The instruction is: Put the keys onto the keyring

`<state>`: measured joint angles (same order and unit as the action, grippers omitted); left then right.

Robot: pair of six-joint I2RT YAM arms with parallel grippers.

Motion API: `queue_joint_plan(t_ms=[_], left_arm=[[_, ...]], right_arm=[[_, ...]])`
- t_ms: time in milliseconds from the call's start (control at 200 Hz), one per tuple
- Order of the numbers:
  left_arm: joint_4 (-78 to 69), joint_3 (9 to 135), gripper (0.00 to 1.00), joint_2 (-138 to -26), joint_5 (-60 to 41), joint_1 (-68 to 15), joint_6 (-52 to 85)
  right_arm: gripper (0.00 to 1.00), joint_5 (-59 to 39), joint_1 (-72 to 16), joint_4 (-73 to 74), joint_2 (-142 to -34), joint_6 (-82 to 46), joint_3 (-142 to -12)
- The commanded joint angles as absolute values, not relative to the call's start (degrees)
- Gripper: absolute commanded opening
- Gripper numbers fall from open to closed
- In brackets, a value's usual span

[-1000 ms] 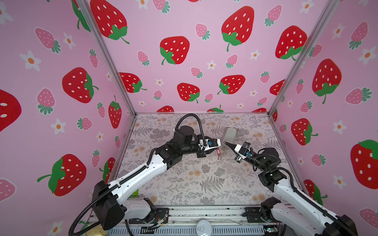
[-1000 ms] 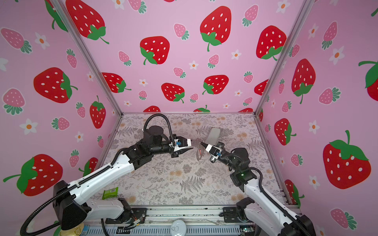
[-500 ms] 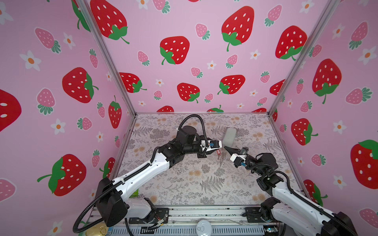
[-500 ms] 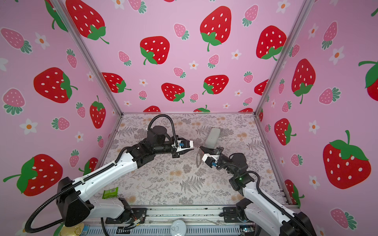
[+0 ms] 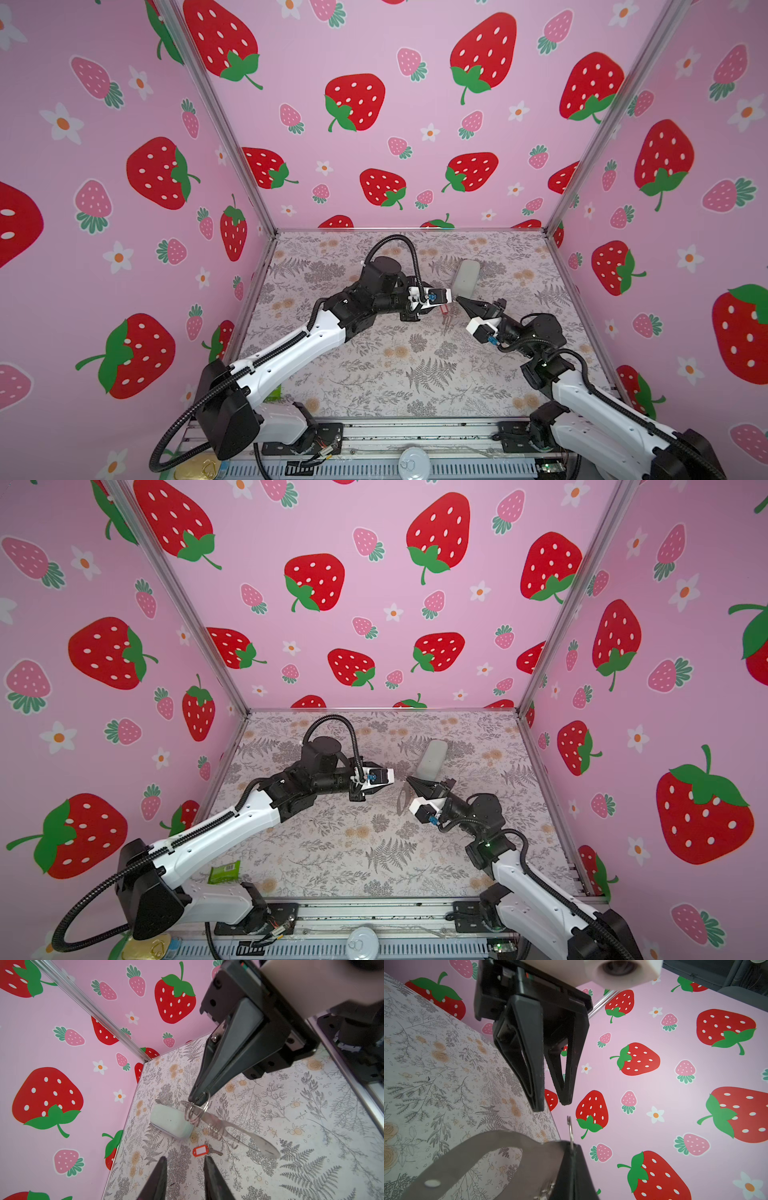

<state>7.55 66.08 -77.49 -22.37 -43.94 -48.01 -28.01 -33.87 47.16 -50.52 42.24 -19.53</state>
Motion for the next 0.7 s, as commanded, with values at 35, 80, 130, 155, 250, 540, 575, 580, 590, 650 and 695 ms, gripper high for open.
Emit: queue_joint_plan(t_ms=[35, 80, 130, 155, 250, 540, 575, 580, 590, 650, 695], left_arm=[[7.06, 69.69, 0.30, -78.31, -20.81, -44.99, -51.73], [7.33, 70.11, 0.30, -78.44, -20.83, -45.34, -52.26], [7.90, 70.63, 0.30, -78.62, -20.59, -45.85, -53.19], [8.23, 70.87, 0.30, -78.76, -20.41, -46.09, -53.60], [9.70, 71.77, 0.30, -79.23, -19.48, -46.99, -55.61], [16.38, 75.17, 0.29, -80.38, -15.05, -49.94, -62.34], [17.32, 75.68, 0.29, -80.74, -14.25, -50.42, -63.16], [17.45, 75.72, 0.29, -80.80, -14.20, -50.44, -63.26], [17.70, 75.82, 0.29, -80.89, -14.10, -50.58, -63.45], [18.50, 76.28, 0.28, -81.27, -13.26, -51.02, -64.19], [18.58, 76.46, 0.28, -81.54, -12.89, -51.31, -64.39]], right_arm=[[0.00, -28.39, -34.28, 50.03, -50.29, 44.35, -19.20], [0.00, -28.45, -34.34, 49.85, -50.42, 44.30, -19.25], [0.00, -28.59, -34.37, 49.58, -50.45, 44.17, -19.40], [0.00, -28.68, -34.35, 49.50, -50.53, 44.08, -19.42], [0.00, -29.09, -34.36, 49.02, -50.78, 43.75, -19.81], [0.00, -29.88, -34.35, 45.39, -51.50, 41.10, -22.07], [0.00, -29.88, -34.37, 45.12, -51.50, 40.95, -22.31], [0.00, -29.88, -34.37, 45.12, -51.50, 40.95, -22.31], [0.00, -29.95, -34.34, 45.03, -51.50, 40.85, -22.32], [0.00, -30.01, -34.37, 44.44, -51.51, 40.59, -22.59], [0.00, -30.14, -34.36, 44.29, -51.46, 40.30, -22.84]])
